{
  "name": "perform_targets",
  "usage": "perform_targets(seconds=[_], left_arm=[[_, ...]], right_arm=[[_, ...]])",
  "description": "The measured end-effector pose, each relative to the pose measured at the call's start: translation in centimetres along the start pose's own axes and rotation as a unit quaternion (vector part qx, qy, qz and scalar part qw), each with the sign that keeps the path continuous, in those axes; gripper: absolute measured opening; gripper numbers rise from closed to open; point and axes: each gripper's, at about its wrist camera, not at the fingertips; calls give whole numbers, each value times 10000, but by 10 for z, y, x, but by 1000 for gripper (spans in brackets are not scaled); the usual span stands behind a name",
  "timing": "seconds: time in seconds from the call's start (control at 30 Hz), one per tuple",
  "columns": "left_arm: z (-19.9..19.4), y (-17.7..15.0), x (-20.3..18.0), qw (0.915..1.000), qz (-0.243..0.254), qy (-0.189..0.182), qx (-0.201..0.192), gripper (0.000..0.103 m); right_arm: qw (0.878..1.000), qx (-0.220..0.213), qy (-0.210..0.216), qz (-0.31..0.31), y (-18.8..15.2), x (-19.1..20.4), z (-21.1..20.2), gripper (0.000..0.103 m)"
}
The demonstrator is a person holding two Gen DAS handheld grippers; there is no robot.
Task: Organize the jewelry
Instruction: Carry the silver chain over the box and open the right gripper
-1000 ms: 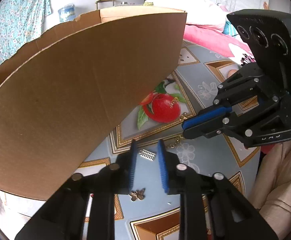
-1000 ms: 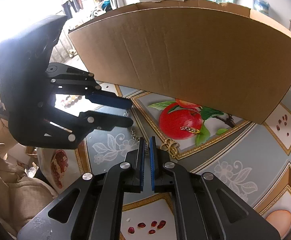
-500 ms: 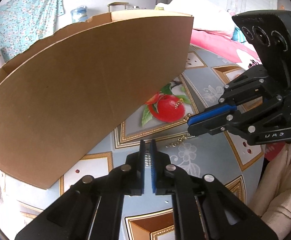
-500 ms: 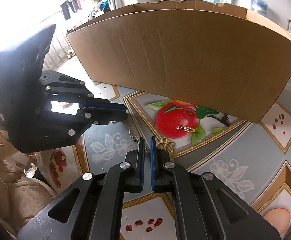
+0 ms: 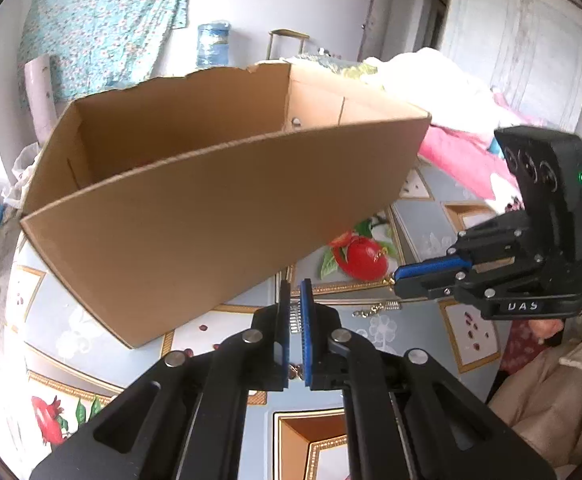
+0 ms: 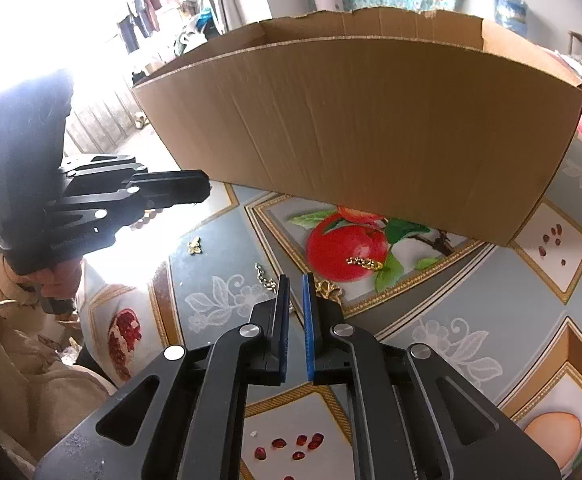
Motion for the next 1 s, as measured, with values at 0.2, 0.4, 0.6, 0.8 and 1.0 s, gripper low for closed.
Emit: perform_targets(seconds=[0.2,0.4,0.6,0.8,1.0], left_arm=[[-1,0,-1,10000,-76,60,-20,4],[2,-4,-4,9999,-151,70,1,4],[0,-5,-3,9998,-196,98,-41,4],[-5,-6,-5,9996,-216,156,-102,4],[-23,-2,-10,9991,-180,235,-299,4]], right_arm=[[9998,114,87,-105,0,4,9,10],[9987,251,-51,-449,4,15,21,14],[9950,339,-329,-878,11,29,29,14],[9932,375,-426,-1012,11,33,26,2],[9962,16,-327,-809,8,30,-5,1]])
Point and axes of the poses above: each gripper's, at about its wrist camera, not at the fingertips, and z roughly the way its jaws point, x to its left, y to its top, and after that the axes turned 5 degrees about y, right-handed
